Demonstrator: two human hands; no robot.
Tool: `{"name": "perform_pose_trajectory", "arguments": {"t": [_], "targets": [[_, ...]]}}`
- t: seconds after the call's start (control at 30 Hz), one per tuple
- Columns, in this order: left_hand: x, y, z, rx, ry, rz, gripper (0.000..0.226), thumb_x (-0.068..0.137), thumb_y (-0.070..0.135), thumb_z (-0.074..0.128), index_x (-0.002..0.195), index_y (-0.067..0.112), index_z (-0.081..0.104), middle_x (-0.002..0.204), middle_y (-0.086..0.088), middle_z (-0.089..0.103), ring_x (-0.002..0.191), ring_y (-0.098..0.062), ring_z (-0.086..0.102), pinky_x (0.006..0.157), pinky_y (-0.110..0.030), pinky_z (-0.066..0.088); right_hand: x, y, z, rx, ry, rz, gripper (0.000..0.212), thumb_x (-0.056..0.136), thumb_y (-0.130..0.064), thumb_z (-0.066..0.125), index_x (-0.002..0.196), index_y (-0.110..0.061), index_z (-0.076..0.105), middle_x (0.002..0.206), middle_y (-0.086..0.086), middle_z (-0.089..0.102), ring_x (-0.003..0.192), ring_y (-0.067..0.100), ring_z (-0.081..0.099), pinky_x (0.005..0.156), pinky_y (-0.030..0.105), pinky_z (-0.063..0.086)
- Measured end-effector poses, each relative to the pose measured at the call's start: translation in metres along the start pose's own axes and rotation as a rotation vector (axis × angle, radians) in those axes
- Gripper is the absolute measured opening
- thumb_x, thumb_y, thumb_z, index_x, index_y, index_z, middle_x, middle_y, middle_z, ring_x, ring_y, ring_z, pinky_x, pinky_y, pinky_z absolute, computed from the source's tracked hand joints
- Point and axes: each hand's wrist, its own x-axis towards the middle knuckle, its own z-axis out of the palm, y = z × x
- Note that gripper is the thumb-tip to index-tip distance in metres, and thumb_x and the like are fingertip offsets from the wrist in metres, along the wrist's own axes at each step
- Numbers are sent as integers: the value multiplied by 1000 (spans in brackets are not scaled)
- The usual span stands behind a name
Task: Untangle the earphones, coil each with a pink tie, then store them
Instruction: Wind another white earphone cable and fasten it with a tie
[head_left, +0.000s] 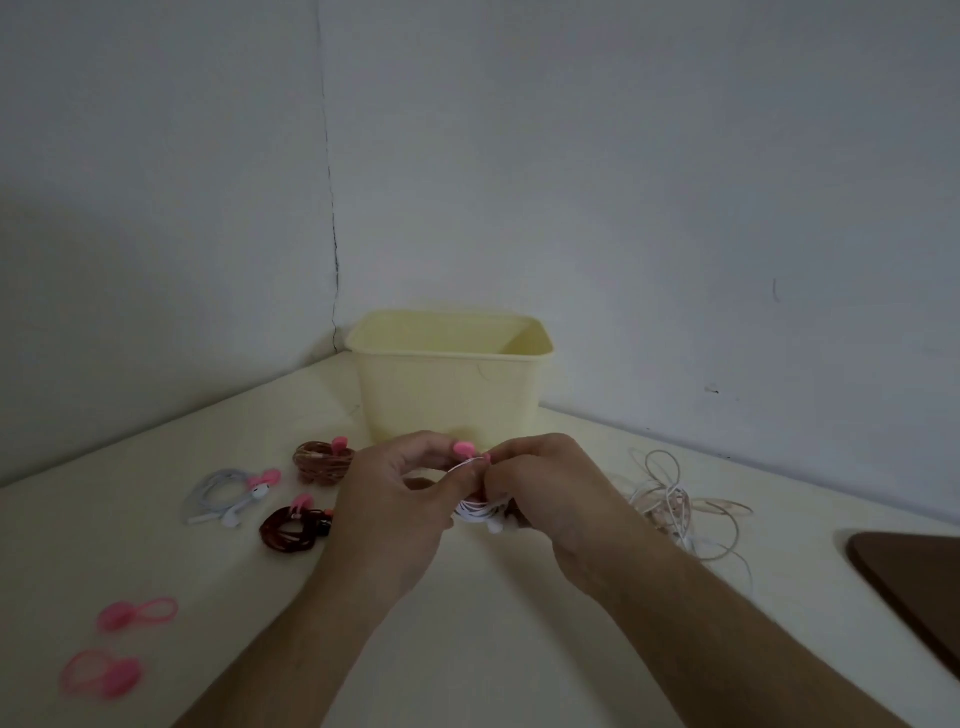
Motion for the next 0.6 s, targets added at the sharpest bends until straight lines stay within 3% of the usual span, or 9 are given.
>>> {"name": "perform_pose_trajectory", "arguments": {"t": [0.1, 0.23, 0.37, 0.5, 0.6], "targets": [[-1, 2, 0, -18, -2, -25, 11, 81, 13, 86, 84, 22, 82, 80, 2, 79, 59, -9, 68, 53, -23, 53, 1, 3, -1, 30, 26, -16, 35, 60, -9, 58, 91, -6, 73, 72, 12, 73, 59, 21, 64, 52, 26, 48], [0, 2, -2, -82, -40, -81, 7, 84, 11, 84, 90, 16, 83, 82, -5, 81, 68, -14, 72, 61, -33, 57, 3, 6, -2, 7, 10, -56, 26, 75, 2, 65, 99, -7, 71, 83, 14, 77, 76, 22, 73, 72, 43, 61], [2, 1, -6, -135, -59, -153, 8, 88, 11, 80, 88, 18, 85, 86, -8, 81, 75, -17, 73, 66, -36, 59, 1, 5, -5, -80, -11, -126, 28, 87, 4, 67, 107, -14, 59, 77, 6, 74, 68, 18, 65, 68, 33, 51], [1, 1, -7, -162, -41, -196, 9, 89, 12, 79, 86, 19, 85, 86, -10, 81, 74, -17, 74, 65, -35, 58, 3, 6, -4, -207, 24, -219, 21, 88, 0, 67, 96, -16, 56, 74, 8, 77, 58, 13, 63, 59, 28, 47], [1, 0, -7, -158, -20, -210, 6, 89, 12, 79, 89, 15, 84, 86, -11, 81, 75, -19, 74, 64, -34, 58, 3, 7, -4, -284, 62, -264, 16, 85, -3, 66, 81, -19, 63, 72, 4, 77, 60, 15, 68, 62, 38, 56]]}}
